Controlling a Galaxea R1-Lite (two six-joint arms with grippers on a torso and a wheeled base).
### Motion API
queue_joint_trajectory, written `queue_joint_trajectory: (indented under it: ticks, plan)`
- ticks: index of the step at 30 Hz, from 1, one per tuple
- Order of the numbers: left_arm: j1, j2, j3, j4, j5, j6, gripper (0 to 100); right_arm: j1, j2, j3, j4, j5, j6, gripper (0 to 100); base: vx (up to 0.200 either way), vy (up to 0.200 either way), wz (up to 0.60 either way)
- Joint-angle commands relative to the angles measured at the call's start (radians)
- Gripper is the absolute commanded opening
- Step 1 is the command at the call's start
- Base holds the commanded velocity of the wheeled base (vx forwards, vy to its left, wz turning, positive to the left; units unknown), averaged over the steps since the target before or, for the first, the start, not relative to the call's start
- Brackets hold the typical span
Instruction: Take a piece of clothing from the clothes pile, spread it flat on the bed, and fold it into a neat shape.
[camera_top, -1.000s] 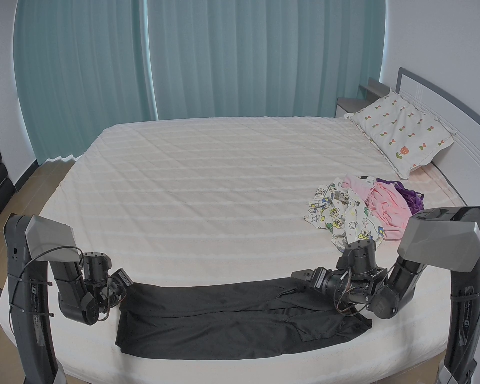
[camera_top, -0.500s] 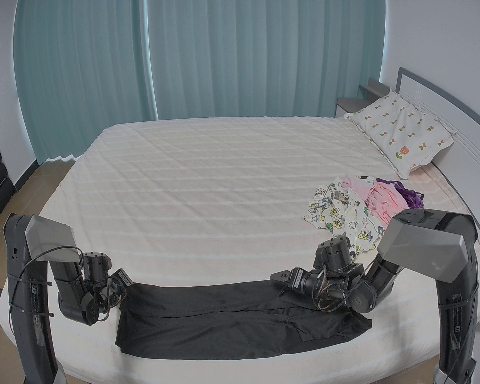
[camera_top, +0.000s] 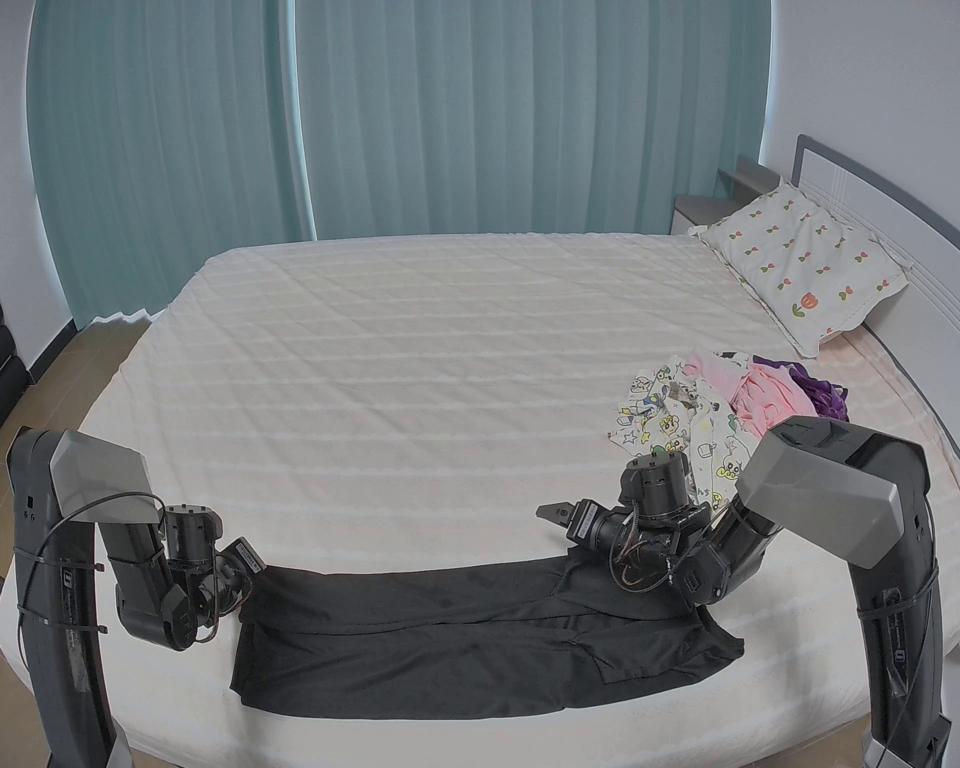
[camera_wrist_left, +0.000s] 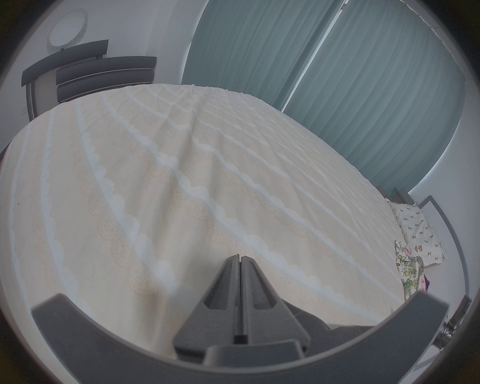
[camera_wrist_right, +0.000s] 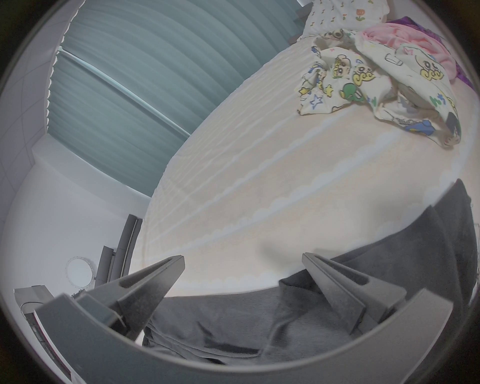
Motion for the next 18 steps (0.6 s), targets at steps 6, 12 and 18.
queue_joint_trajectory:
  ticks: [6,12,18]
  plan:
    - [0.003,-0.002,0.000,-0.001,0.002,0.000,0,-0.139,-0.118,0.134,-0.008,0.004,-0.049,100,0.000,0.000,0.00]
    - [0.003,-0.001,0.000,-0.001,0.002,0.000,0,-0.208,-0.153,0.221,-0.007,0.012,-0.122,100,0.000,0.000,0.00]
    - [0.003,-0.001,-0.001,-0.001,0.000,0.000,0,-0.223,-0.148,0.266,-0.008,0.013,-0.154,100,0.000,0.000,0.00]
